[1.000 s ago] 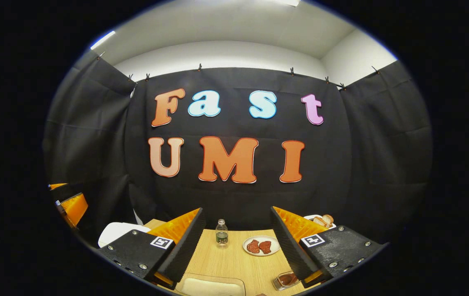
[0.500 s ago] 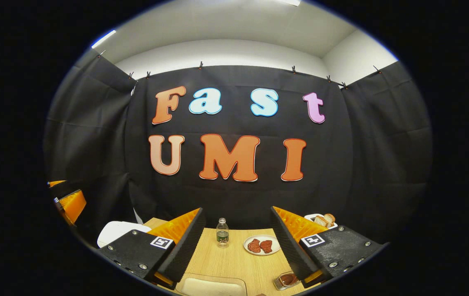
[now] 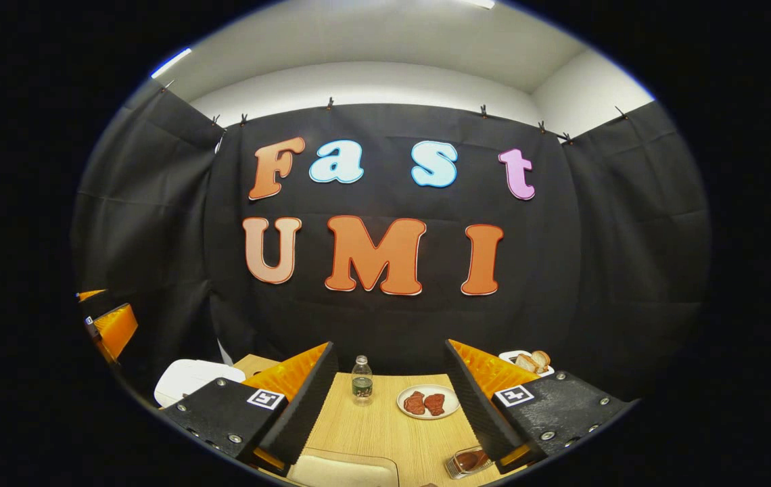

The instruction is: Close the left gripper, press the button to open the rice cooker; take a wooden spoon from the chopstick holder with the right hand, scoop a spoonful of rice and pour it into the rice cooker, then put the wooden spoon back into the chopstick holder.

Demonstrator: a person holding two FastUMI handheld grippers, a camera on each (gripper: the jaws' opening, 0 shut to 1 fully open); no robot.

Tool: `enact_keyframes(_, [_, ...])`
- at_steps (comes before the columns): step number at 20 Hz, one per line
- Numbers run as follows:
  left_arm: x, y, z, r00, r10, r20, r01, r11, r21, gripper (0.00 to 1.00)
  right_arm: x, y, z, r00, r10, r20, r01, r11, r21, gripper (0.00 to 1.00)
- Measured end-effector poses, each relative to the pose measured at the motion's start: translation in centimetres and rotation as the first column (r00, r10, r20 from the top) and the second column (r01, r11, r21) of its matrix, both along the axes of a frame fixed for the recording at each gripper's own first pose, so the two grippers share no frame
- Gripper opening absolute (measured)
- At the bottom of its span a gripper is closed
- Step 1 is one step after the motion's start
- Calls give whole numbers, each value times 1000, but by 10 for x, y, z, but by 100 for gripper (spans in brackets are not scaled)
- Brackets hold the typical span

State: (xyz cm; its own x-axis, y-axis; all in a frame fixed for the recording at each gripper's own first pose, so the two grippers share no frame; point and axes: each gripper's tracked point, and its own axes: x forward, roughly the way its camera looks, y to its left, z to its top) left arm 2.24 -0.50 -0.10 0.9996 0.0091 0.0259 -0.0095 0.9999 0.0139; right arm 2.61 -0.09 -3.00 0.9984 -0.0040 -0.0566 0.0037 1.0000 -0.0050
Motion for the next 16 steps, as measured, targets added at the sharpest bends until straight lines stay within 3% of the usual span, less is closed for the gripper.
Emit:
enact_keyframes(6, [0,-8,0,1000,-14,16,14,1000,-8,100,-2,-24,-15,1000,-16,-21,16,1000,2,97])
enact_keyframes(16, [3,2,-23,994,93,-58,-94,995,-17,100,-5,-89,-47,996,-75,-55,76,997,17,97])
